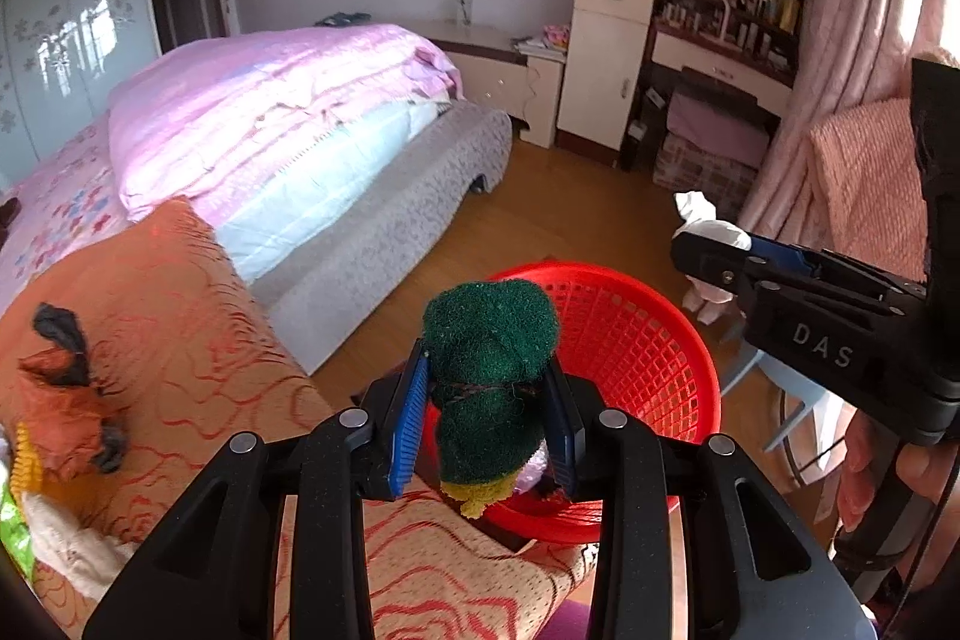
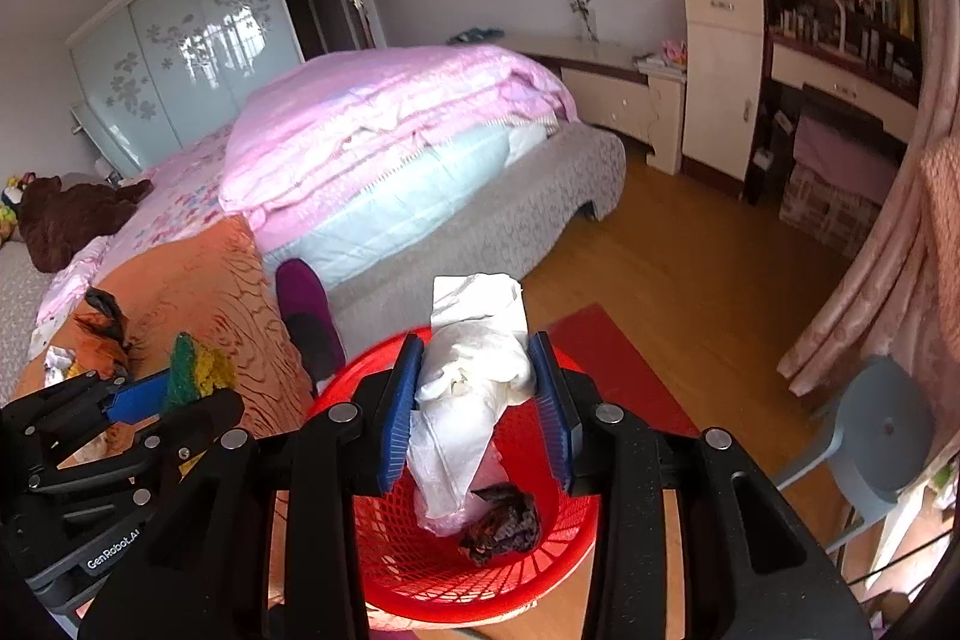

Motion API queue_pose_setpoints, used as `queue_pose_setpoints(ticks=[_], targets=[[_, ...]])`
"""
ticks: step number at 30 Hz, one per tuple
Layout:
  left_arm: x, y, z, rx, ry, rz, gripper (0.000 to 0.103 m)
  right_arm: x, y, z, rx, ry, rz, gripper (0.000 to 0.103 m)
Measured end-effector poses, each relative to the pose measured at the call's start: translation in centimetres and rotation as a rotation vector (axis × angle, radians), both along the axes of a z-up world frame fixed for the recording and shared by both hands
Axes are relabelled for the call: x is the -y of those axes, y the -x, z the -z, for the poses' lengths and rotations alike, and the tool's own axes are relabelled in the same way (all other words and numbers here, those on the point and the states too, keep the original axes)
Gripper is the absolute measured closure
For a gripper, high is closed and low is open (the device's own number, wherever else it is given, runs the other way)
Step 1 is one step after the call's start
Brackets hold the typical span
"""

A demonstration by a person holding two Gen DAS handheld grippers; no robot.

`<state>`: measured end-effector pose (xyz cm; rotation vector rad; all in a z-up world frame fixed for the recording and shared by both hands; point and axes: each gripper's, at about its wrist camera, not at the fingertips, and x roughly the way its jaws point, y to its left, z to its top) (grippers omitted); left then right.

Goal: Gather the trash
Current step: 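Release the tissue with the right tool while the left tool drops the green toy into the basket, then withdraw both open tools from the red basket back over the bed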

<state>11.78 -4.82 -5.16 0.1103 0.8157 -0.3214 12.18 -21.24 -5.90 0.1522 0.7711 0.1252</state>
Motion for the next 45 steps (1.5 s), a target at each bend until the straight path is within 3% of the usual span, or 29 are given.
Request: queue_pose_setpoints(ticks=[9, 16, 22, 31, 35, 45], targets=[[1.4, -0.4, 1.8, -0.048, -0.022, 0.034, 0.065, 0.6, -0.9, 1.6, -0.057, -0.013, 0.014, 0.065], [1.5, 0.0, 2.1, -0.050, -0.011, 0.038, 0.042, 1.2, -1.0, 1.7, -0.069, -0.033, 0.034, 0.051], [1.2, 0.5, 1.6, -0.015, -0.029, 0.024, 0.036, 1.2, -0.6, 1.3, -0.046, -0.030, 0.045, 0.050], [-0.7, 2.1, 0.0, 0.059, -0.027, -0.040, 0.028, 0.1, 0.6, -0.3, 0.048, 0.004, 0.022, 0.048], [-1.8, 3.3, -1.2, 0.116, -0.033, -0.083, 0.024, -0.5, 1.8, -1.7, 0.126, 0.008, 0.027, 0.030], [-4.2, 6.6, -4.1, 0.236, -0.042, -0.167, 0.019, -2.8, 4.9, -5.1, 0.328, 0.067, 0.020, 0.009]])
